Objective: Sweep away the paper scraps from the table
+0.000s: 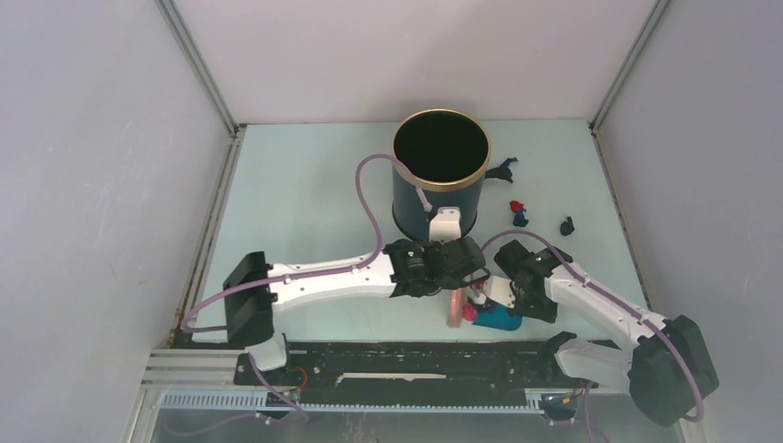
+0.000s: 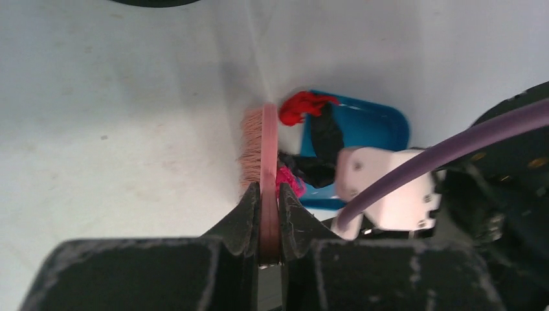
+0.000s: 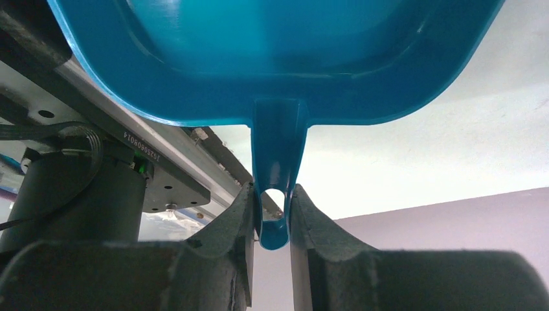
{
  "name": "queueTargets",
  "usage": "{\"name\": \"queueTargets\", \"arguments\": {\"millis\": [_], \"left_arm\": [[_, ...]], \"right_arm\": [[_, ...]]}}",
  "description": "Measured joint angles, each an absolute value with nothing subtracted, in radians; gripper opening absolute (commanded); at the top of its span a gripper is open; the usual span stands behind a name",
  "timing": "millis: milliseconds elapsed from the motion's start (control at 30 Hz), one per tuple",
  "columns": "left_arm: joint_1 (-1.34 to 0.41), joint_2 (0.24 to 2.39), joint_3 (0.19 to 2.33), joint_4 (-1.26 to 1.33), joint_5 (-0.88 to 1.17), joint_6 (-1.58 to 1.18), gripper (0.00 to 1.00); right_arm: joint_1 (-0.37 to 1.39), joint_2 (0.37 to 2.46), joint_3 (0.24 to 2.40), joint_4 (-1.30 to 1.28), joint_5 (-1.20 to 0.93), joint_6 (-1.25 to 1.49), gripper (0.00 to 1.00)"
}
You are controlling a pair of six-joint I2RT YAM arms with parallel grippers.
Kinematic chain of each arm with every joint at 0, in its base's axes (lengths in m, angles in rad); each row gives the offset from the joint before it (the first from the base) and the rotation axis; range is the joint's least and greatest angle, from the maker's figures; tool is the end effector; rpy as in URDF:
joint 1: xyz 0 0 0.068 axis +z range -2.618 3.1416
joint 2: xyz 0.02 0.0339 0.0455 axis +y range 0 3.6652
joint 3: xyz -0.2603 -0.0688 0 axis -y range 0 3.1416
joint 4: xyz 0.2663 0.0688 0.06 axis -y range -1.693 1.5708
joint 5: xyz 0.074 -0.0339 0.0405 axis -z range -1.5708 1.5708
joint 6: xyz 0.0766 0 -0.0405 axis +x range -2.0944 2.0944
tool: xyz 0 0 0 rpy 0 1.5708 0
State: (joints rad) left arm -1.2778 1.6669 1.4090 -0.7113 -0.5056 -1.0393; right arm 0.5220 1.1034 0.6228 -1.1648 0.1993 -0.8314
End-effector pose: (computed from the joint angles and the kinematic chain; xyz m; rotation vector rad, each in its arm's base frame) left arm 0.1503 -0.3699 0.2464 0.0951 2.4201 -0.4363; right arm 0.1423 0.0644 0.1273 1.9028 -2.3510 0.2814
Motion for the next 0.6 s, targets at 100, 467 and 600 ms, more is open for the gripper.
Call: {"name": "queueTargets", "arguments": {"millis": [100, 467, 600], "left_arm": [[-1.278, 1.725, 1.458, -0.665, -0.481, -1.055, 0.00], [-1.277, 1.756, 1.489, -0.635, -0.458, -1.056, 0.00], [-1.279, 1.740, 1.481, -0.630, -0.466, -1.051, 0.00]], "right_arm": [[0.545, 1.103, 0.631, -1.158, 0.196, -0.820, 0.00], [0.542, 1.103, 0.631, -1.159, 0.164, -0.793, 0.00], [0.509, 1.091, 0.631, -1.149, 0.114, -0.786, 0.00]]}}
